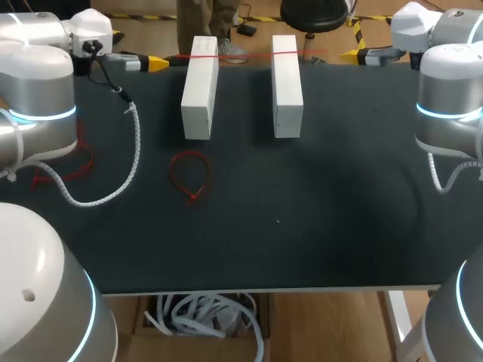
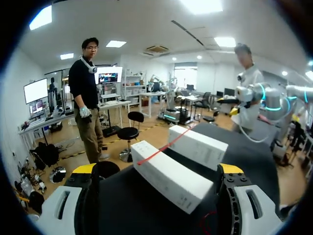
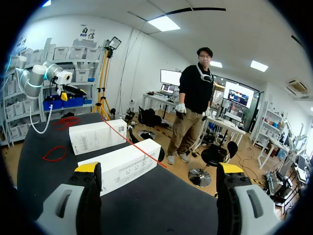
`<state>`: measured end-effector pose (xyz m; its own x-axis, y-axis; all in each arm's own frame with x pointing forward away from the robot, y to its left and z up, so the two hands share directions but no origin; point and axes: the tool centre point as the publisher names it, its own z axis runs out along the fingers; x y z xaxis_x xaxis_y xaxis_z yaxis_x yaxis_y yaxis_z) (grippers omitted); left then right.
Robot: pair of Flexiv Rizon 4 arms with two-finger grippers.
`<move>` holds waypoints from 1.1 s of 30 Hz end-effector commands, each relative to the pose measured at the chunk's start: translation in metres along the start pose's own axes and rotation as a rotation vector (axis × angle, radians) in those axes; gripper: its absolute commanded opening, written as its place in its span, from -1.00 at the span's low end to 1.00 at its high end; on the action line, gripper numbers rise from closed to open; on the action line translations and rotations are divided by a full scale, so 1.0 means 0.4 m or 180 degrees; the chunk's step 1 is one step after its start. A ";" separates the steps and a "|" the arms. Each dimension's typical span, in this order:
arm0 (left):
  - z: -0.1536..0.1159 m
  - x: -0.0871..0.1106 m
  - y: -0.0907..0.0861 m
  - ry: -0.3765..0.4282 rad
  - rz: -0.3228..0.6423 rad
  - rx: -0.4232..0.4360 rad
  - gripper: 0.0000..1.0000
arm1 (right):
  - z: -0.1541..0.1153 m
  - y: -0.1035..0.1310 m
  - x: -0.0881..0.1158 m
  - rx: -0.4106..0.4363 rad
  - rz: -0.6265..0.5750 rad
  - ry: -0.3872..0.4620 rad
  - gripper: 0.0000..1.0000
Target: Grab the tape and strap the tape.
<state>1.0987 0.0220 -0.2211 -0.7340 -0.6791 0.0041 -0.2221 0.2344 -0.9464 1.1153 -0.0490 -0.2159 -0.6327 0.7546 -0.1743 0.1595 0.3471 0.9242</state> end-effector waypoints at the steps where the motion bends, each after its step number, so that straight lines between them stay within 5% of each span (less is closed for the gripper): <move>1: 0.026 -0.054 0.029 0.0389 0.0288 0.0297 1.00 | -0.002 0.000 0.000 -0.0002 0.0000 0.0001 1.00; 3: 0.041 -0.065 0.035 0.0446 0.0278 0.0273 1.00 | -0.002 0.000 0.000 -0.0002 0.0000 0.0001 1.00; 5: 0.055 -0.070 0.039 0.0461 0.0286 0.0257 -0.29 | -0.002 0.000 0.000 -0.0002 0.0000 0.0001 1.00; 6: 0.061 -0.072 0.042 0.0489 0.0266 0.0263 -0.44 | -0.002 0.000 0.000 -0.0002 0.0000 0.0001 1.00; 9: 0.076 -0.072 0.045 0.0576 0.0271 0.0298 -0.08 | -0.002 0.000 0.000 -0.0002 0.0000 0.0001 1.00; 14: 0.099 -0.062 0.048 0.0722 0.0320 0.0320 -0.05 | -0.002 0.000 0.000 -0.0002 0.0000 0.0001 1.00; 17: 0.109 -0.056 0.051 0.0827 0.0357 0.0371 -0.28 | -0.002 0.000 0.000 -0.0002 0.0000 0.0001 1.00; 26: 0.141 -0.062 0.065 0.1045 0.0407 0.0381 -0.10 | -0.002 0.000 0.000 -0.0002 0.0000 0.0001 1.00; 33: 0.162 -0.073 0.068 0.1146 0.0393 0.0417 -0.20 | -0.002 0.000 0.000 -0.0002 0.0000 0.0001 1.00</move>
<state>1.1462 0.0029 -0.2633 -0.9142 -0.4041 -0.0319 -0.0528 0.1968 -0.9790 1.1153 -0.0490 -0.2160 -0.6329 0.7544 -0.1742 0.1594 0.3471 0.9242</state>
